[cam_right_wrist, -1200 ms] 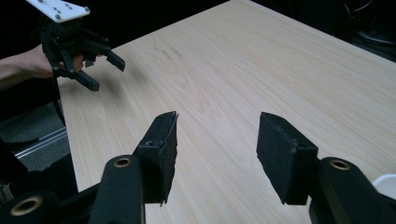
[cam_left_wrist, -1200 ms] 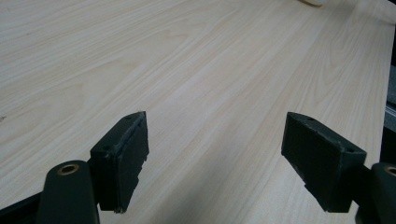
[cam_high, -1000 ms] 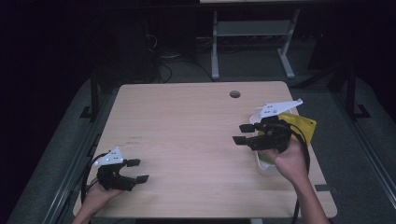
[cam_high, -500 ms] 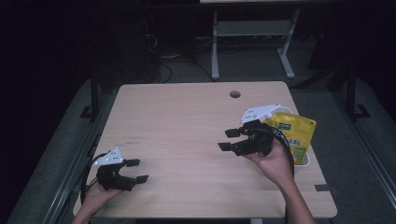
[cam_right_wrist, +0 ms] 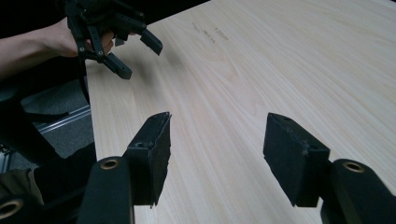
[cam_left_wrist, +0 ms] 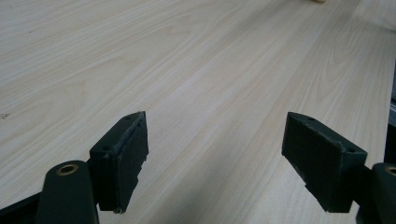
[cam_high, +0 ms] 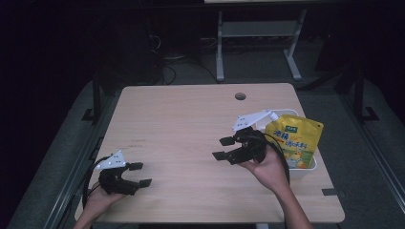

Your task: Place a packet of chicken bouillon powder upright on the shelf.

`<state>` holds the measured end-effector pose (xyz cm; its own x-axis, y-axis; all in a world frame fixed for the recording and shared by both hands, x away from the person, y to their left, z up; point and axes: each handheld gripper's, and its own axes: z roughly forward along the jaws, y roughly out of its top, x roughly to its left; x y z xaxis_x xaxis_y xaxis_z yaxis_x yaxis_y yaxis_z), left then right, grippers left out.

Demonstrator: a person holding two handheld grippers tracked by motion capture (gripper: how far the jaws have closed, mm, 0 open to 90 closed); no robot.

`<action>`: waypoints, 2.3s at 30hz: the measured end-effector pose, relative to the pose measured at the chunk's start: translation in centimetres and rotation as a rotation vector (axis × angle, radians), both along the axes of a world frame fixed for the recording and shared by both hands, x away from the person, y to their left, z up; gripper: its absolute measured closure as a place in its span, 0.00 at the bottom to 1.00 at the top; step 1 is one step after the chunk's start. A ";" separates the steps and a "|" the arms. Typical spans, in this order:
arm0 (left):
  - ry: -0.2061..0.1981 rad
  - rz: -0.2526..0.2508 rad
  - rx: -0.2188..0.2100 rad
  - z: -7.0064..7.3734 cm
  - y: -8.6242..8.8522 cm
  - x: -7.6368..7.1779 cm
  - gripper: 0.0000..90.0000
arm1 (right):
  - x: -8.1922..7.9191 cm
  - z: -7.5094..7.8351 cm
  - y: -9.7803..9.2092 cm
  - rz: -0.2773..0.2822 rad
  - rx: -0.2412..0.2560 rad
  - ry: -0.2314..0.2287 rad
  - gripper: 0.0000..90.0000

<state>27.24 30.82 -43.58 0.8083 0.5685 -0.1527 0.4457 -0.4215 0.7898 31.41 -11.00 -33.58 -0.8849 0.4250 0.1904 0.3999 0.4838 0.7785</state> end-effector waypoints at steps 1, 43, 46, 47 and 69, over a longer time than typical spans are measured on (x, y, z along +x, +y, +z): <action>0.000 0.000 0.000 0.0 0.0 0.0 0.25 | 0.0 -0.1 0.1 0.004 0.000 0.000 0.45; 0.005 -0.007 0.026 -0.2 -0.2 0.0 0.25 | -0.6 -6.9 4.1 0.107 -0.016 0.114 0.40; 0.006 -0.006 0.026 -0.3 -0.3 -0.1 0.25 | -0.8 -7.5 4.1 0.109 -0.018 0.123 0.39; 0.007 -0.007 0.028 -0.3 -0.4 -0.1 0.25 | -1.0 -7.9 4.0 0.109 -0.020 0.130 0.39; 0.009 -0.022 0.063 -0.8 -1.1 -0.4 0.23 | -2.4 -10.6 3.7 0.116 -0.010 0.156 0.36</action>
